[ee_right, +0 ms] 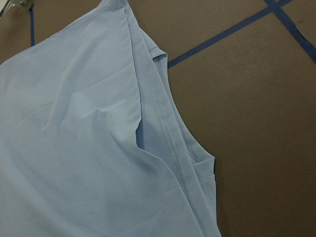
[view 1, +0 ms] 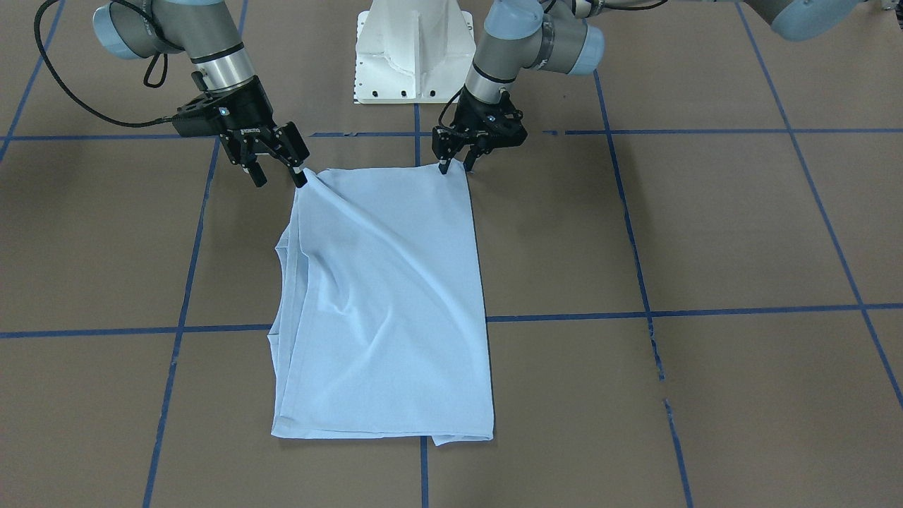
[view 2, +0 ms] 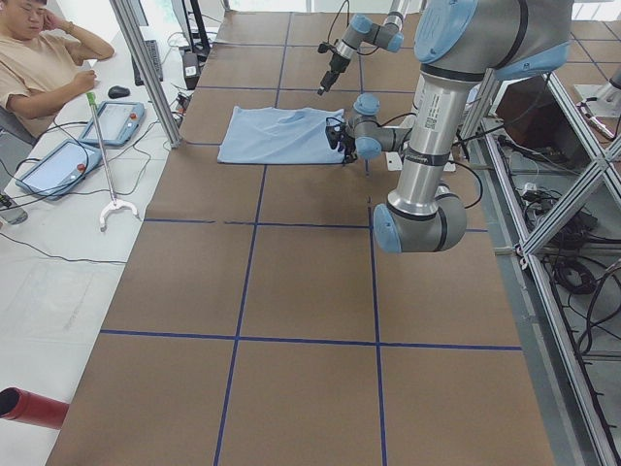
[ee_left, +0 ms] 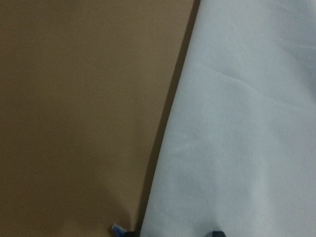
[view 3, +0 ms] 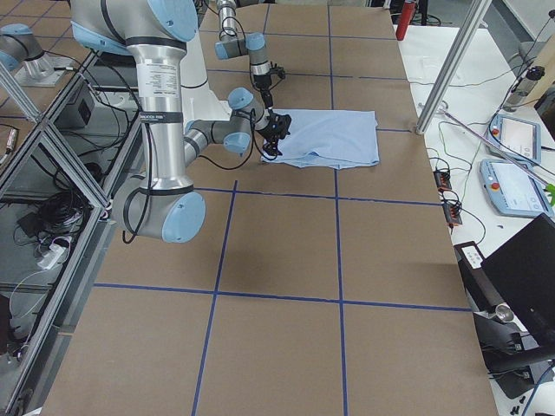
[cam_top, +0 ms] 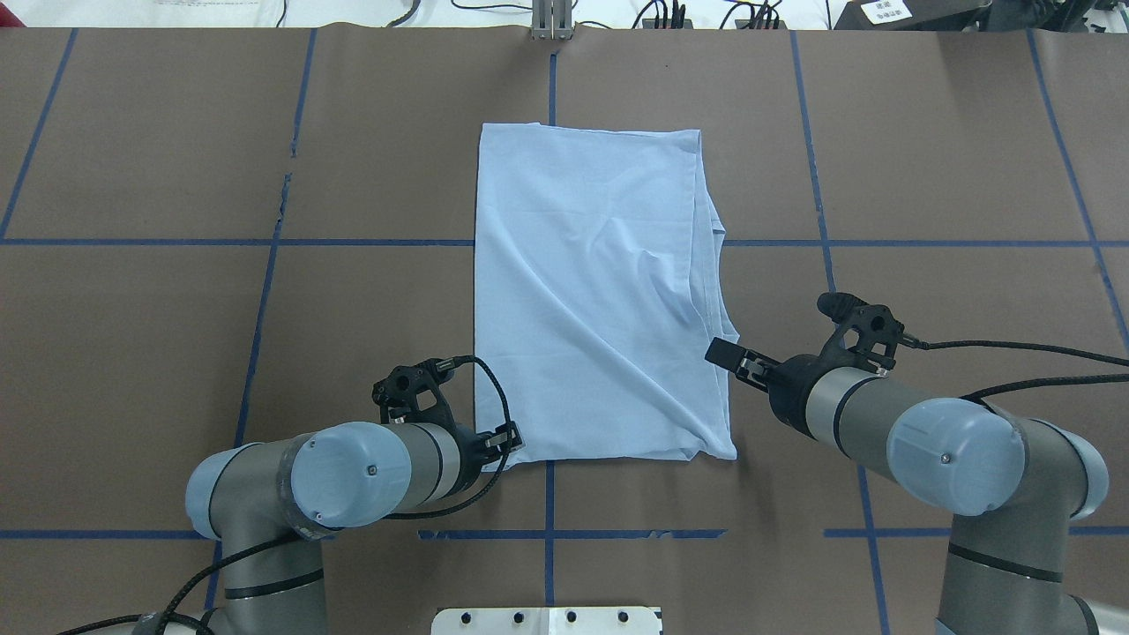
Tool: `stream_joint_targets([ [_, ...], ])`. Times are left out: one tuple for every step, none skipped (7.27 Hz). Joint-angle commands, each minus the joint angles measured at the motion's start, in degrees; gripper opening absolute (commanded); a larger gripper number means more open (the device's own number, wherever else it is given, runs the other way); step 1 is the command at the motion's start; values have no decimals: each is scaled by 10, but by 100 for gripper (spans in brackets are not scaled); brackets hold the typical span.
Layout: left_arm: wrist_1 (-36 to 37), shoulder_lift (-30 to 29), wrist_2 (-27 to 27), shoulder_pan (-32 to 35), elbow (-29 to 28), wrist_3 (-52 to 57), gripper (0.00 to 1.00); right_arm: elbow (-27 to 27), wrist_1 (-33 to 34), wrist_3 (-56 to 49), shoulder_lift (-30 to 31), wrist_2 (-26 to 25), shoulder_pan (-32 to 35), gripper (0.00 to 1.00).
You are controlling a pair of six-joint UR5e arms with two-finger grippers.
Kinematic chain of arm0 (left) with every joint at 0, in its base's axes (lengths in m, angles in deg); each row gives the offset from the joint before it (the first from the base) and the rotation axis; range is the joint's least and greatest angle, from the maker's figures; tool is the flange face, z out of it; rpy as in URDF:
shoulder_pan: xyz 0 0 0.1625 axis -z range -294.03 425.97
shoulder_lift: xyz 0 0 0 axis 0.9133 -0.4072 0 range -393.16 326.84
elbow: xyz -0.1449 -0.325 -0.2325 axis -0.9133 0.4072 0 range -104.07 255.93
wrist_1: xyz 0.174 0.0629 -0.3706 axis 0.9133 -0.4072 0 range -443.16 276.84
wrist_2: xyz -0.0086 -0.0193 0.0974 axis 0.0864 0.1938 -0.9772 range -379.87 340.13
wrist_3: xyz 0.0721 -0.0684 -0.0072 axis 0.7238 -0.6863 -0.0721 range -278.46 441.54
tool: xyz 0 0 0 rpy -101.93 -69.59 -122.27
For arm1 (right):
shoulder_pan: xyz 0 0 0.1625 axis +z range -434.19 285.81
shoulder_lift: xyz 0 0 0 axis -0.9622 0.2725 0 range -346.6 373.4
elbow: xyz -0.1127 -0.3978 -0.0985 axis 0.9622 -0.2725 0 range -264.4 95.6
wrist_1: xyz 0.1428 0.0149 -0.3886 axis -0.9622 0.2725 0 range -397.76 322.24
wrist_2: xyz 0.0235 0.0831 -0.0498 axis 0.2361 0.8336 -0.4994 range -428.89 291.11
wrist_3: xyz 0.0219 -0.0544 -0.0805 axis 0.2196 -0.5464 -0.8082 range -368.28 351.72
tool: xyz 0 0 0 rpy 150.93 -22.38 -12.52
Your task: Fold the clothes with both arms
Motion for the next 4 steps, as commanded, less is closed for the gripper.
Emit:
stream_joint_targets([
  [-1,0,0,0,0,0,31,-1,0,0,0,0,-1,96],
  [0,0,0,0,-1,1,0,-2,0,0,0,-1,-1,96],
  [0,0,0,-3,-1,4,0,-2,-1,0,0,-1,-1,96],
  [0,0,0,-4,0,8,0,-2,-1,0,0,-1,-1,96],
])
